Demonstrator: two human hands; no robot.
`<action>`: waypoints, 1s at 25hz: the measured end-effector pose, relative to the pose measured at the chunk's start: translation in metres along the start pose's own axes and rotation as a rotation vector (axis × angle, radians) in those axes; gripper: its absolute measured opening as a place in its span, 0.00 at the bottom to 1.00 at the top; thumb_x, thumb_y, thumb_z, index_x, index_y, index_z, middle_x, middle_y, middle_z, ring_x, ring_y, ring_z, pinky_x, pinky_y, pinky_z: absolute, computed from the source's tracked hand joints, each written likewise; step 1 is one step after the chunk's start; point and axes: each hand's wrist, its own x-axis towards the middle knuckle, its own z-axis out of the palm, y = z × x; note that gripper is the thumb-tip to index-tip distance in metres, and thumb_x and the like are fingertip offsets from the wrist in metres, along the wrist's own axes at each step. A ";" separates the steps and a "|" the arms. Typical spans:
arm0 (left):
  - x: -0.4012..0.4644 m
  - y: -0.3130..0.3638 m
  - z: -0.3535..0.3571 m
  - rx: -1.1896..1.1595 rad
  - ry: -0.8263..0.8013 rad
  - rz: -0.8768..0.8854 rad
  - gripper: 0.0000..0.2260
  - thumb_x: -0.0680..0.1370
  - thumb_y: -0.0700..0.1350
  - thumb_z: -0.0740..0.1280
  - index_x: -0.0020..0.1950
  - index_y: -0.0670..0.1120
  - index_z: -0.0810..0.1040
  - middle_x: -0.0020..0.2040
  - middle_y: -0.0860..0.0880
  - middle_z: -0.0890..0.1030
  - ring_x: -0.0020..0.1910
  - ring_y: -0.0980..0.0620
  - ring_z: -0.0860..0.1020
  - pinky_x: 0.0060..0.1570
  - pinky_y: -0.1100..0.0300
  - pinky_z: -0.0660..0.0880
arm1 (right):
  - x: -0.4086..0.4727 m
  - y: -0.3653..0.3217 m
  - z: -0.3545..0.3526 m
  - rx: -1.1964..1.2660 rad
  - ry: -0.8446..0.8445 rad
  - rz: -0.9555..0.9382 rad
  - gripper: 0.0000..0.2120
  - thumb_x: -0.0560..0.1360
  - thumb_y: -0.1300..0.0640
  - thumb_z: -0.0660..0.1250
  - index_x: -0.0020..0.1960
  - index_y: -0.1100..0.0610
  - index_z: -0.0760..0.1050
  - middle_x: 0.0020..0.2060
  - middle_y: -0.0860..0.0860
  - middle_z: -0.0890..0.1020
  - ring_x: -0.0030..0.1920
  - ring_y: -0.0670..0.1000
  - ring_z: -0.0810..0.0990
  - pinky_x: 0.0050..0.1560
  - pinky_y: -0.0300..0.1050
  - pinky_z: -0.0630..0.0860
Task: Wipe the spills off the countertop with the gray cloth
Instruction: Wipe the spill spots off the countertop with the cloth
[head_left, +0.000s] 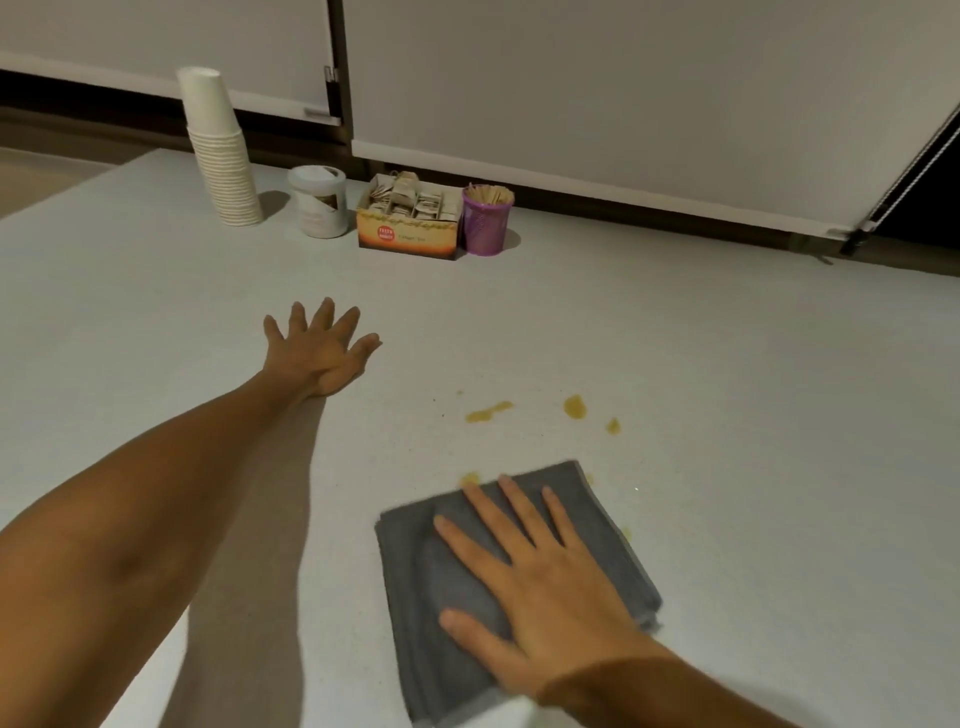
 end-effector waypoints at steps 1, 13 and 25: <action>0.001 -0.002 0.002 -0.006 0.017 0.000 0.38 0.73 0.73 0.34 0.80 0.58 0.47 0.82 0.48 0.46 0.79 0.37 0.43 0.72 0.32 0.40 | 0.021 0.003 0.000 0.024 0.003 0.010 0.34 0.79 0.28 0.44 0.80 0.39 0.44 0.81 0.48 0.48 0.80 0.55 0.41 0.75 0.64 0.41; 0.010 -0.007 0.010 -0.004 0.106 0.012 0.29 0.80 0.63 0.39 0.80 0.56 0.50 0.82 0.48 0.49 0.80 0.39 0.45 0.74 0.33 0.42 | 0.287 0.097 0.003 0.020 0.006 0.182 0.36 0.76 0.28 0.38 0.81 0.40 0.46 0.81 0.49 0.49 0.79 0.56 0.44 0.76 0.64 0.40; 0.003 -0.004 0.003 -0.004 0.091 0.013 0.29 0.81 0.63 0.41 0.80 0.55 0.52 0.82 0.48 0.48 0.80 0.39 0.44 0.74 0.33 0.41 | 0.300 0.177 -0.018 -0.026 -0.006 0.248 0.36 0.77 0.26 0.41 0.81 0.40 0.48 0.81 0.48 0.51 0.80 0.55 0.48 0.76 0.63 0.42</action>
